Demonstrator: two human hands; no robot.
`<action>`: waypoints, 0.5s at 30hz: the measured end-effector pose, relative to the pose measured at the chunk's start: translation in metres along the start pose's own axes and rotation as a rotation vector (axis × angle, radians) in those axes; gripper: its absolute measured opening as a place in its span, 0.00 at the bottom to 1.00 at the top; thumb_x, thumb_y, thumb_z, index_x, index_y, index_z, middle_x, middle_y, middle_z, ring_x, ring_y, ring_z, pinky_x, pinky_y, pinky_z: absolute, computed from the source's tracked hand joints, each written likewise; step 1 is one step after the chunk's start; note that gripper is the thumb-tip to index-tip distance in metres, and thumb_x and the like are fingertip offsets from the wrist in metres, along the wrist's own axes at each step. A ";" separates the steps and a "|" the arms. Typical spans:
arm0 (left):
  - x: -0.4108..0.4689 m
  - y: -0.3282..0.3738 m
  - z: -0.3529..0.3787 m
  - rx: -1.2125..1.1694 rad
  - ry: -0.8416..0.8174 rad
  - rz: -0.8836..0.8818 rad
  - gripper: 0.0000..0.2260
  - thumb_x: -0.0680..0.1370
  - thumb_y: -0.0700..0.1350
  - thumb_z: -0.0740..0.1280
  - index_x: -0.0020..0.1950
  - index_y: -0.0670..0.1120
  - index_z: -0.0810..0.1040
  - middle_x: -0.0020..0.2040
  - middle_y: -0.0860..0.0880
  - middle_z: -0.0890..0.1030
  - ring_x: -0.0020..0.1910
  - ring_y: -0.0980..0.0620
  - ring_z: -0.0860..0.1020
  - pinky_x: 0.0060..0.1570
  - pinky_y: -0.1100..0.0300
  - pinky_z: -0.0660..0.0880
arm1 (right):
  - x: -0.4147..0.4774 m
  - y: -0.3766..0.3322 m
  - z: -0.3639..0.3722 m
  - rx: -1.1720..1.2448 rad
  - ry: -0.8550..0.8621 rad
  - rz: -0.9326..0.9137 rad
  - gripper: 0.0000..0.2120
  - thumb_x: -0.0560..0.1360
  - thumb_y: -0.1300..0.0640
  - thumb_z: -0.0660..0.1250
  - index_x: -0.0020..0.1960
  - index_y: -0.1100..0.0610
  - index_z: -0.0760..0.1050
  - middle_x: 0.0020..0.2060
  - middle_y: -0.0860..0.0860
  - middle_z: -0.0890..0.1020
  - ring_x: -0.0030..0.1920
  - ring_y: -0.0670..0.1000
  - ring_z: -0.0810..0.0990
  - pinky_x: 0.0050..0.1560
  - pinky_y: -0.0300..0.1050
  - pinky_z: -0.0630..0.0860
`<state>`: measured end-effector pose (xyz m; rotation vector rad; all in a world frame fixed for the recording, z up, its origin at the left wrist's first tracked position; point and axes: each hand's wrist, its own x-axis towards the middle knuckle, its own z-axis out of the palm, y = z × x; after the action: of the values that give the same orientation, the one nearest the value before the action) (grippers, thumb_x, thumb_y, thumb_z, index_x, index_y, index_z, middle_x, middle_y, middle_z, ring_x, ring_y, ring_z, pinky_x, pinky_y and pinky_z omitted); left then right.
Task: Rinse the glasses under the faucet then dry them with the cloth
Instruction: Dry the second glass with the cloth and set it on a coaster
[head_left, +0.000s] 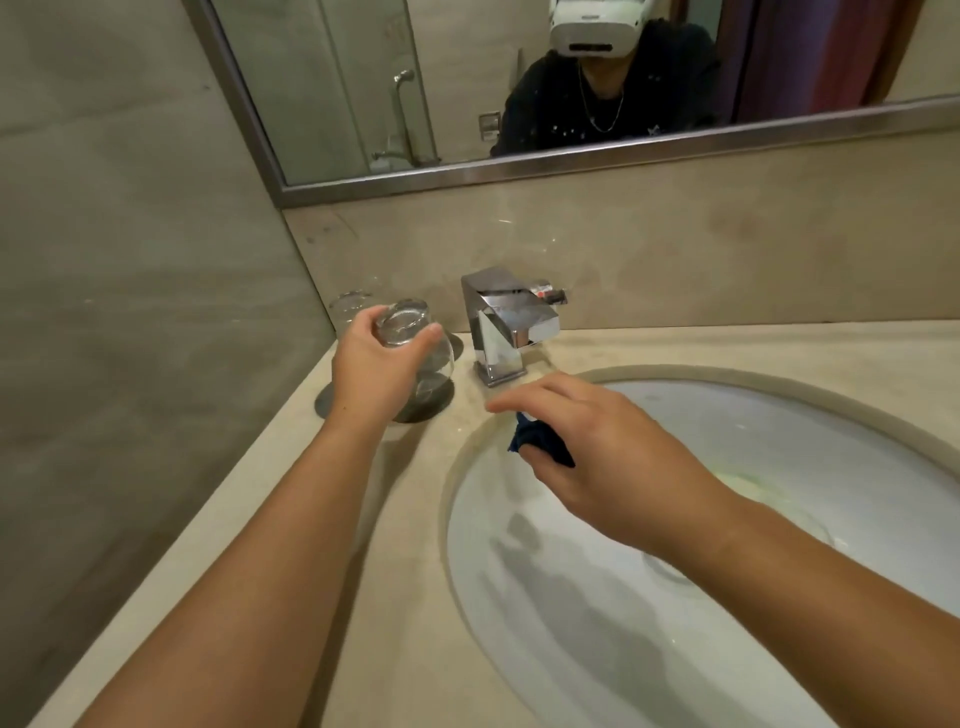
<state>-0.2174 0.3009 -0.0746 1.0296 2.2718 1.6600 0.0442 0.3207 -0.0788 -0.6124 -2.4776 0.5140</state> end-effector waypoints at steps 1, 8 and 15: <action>0.006 -0.002 0.002 0.013 0.000 0.003 0.30 0.73 0.60 0.80 0.71 0.51 0.78 0.59 0.53 0.85 0.57 0.52 0.84 0.53 0.58 0.81 | 0.002 -0.001 0.002 -0.004 -0.008 0.000 0.20 0.83 0.55 0.67 0.72 0.40 0.74 0.61 0.39 0.77 0.57 0.47 0.79 0.56 0.51 0.80; 0.049 -0.005 0.015 0.074 -0.001 0.031 0.32 0.73 0.60 0.80 0.72 0.48 0.78 0.61 0.52 0.84 0.60 0.50 0.83 0.65 0.47 0.80 | 0.002 0.003 0.006 -0.010 -0.047 0.018 0.21 0.83 0.54 0.67 0.73 0.37 0.72 0.61 0.36 0.75 0.58 0.45 0.78 0.56 0.49 0.79; 0.070 -0.001 0.031 0.145 -0.022 0.022 0.34 0.75 0.60 0.79 0.75 0.46 0.76 0.66 0.48 0.83 0.65 0.47 0.81 0.67 0.46 0.79 | 0.002 0.013 0.010 -0.018 -0.079 0.053 0.22 0.84 0.52 0.66 0.74 0.35 0.70 0.60 0.38 0.77 0.58 0.45 0.78 0.56 0.48 0.79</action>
<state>-0.2553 0.3665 -0.0684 1.0999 2.4050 1.5028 0.0410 0.3304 -0.0920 -0.6786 -2.5485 0.5462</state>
